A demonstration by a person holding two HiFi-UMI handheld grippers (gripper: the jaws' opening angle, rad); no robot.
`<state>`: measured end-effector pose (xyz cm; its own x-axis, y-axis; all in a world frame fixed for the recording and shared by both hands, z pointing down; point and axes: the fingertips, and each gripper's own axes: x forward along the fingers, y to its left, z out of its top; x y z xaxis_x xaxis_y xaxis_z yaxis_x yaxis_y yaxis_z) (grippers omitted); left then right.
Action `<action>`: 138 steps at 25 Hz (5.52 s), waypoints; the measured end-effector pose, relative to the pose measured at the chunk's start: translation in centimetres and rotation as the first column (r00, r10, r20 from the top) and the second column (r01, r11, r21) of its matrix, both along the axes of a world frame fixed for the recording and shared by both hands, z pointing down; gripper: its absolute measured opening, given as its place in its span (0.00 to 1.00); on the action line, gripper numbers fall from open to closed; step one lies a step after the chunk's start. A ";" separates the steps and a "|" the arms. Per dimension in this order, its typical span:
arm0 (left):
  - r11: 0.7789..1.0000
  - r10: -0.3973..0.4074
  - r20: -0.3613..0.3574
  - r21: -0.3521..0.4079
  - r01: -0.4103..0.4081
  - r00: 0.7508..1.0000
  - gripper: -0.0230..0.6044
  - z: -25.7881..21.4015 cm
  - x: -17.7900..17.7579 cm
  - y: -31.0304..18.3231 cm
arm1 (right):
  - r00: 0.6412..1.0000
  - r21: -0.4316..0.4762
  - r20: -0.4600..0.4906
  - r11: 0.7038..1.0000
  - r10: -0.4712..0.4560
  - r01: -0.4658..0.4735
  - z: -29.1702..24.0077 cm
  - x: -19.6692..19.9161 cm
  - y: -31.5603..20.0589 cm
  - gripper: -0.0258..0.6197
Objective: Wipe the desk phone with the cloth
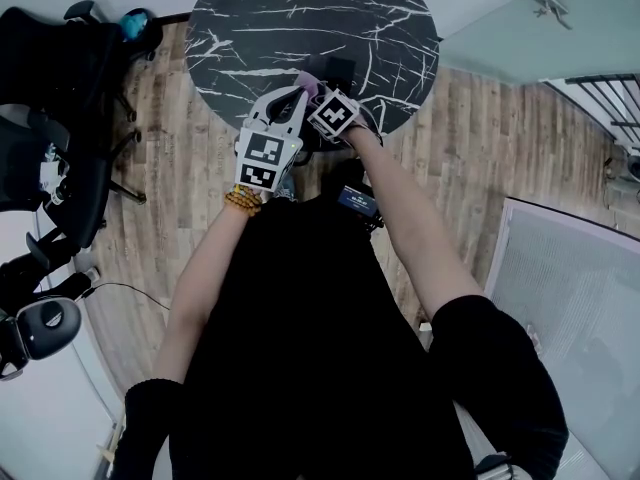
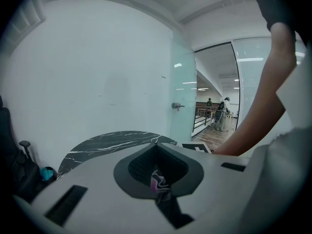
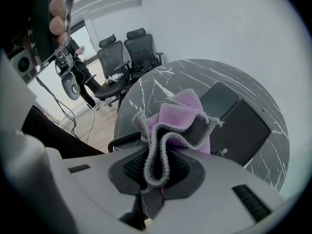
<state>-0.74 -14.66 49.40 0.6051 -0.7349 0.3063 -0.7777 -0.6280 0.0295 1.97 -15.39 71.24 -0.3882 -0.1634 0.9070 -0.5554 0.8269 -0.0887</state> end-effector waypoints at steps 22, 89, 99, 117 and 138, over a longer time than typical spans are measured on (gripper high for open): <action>1.000 0.011 0.004 -0.001 -0.011 1.000 0.06 0.3 0.7 -0.5 | 1.000 -0.022 0.028 1.000 0.011 -0.010 1.1 -0.4 2.3 0.13; 0.998 -0.026 -0.012 -0.064 0.025 1.000 0.06 2.0 -1.0 -1.0 | 0.970 0.299 -0.210 0.936 -0.125 0.185 -4.2 3.4 -9.1 0.13; 0.998 -0.028 -0.012 -0.063 0.027 1.000 0.06 2.1 -1.3 -1.0 | 0.980 0.258 -0.178 0.956 -0.094 0.138 -4.0 3.5 -8.6 0.13; 0.997 -0.012 -0.014 -0.070 0.011 1.000 0.06 2.5 -0.9 -1.2 | 0.988 0.226 -0.139 0.969 -0.068 0.098 -3.2 3.1 -6.8 0.13; 0.998 -0.014 -0.012 -0.069 0.013 1.000 0.06 2.5 -1.3 -1.4 | 0.989 0.187 -0.135 0.979 -0.058 0.083 -2.2 3.1 -4.7 0.13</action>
